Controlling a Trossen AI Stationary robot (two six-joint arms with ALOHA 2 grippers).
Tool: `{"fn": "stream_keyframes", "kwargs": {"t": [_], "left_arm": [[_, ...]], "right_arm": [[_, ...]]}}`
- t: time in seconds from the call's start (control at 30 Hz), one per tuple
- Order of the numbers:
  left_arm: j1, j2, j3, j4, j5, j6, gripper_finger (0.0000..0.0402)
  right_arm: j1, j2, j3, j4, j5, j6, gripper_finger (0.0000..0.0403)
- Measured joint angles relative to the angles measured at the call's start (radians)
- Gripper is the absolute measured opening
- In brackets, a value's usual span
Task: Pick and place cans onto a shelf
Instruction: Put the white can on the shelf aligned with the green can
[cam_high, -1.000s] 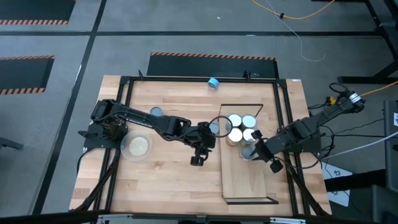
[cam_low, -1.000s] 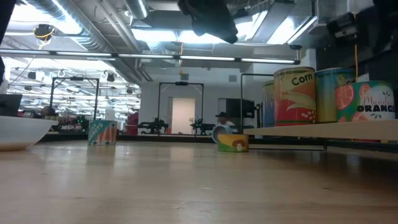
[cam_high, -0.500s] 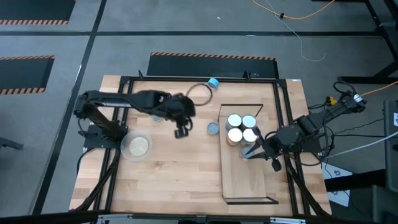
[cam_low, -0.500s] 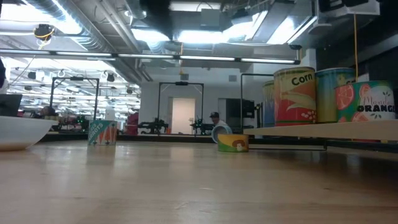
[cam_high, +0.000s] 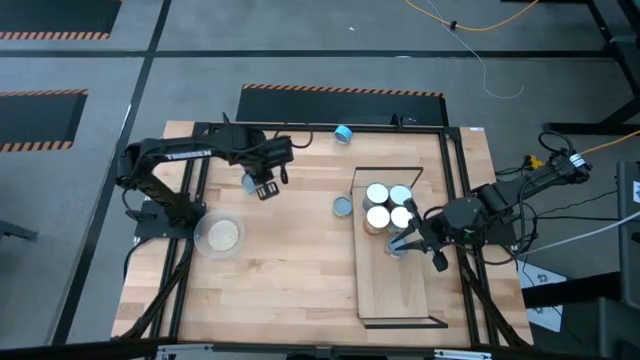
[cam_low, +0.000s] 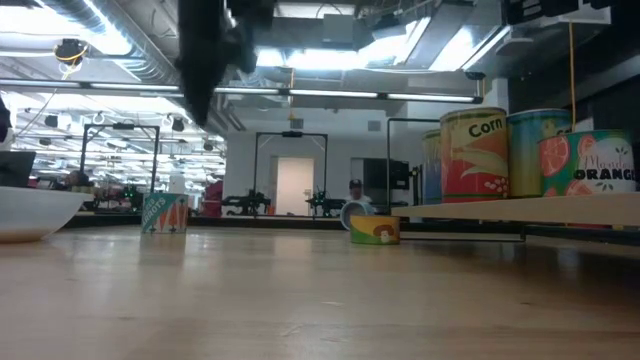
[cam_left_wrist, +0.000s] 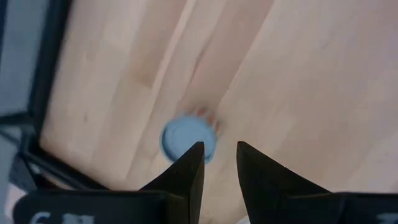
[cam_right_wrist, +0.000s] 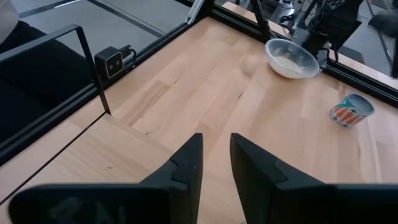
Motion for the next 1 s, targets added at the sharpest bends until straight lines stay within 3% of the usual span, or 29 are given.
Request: {"fn": "stream_keyframes", "kwargs": {"t": [0.2,0.37,0.6,1.0], "left_arm": [[0.063,0.001,-0.225,0.098,0.066,0.001,0.0087],[0.096,0.001,-0.34,0.201,0.065,0.002,0.0087],[0.119,0.0,-0.384,0.305,0.065,0.019,0.0087],[0.118,0.0,-0.385,0.334,0.069,0.013,0.0087]], "right_arm": [[0.0,0.0,0.0,-0.001,0.0,0.0,0.0086],[0.0,0.0,0.0,-0.001,0.0,0.0,0.0086],[0.0,0.0,0.0,-0.002,0.0,0.0,0.0086],[0.0,0.0,-0.001,-0.002,0.0,0.0,0.0086]]}}
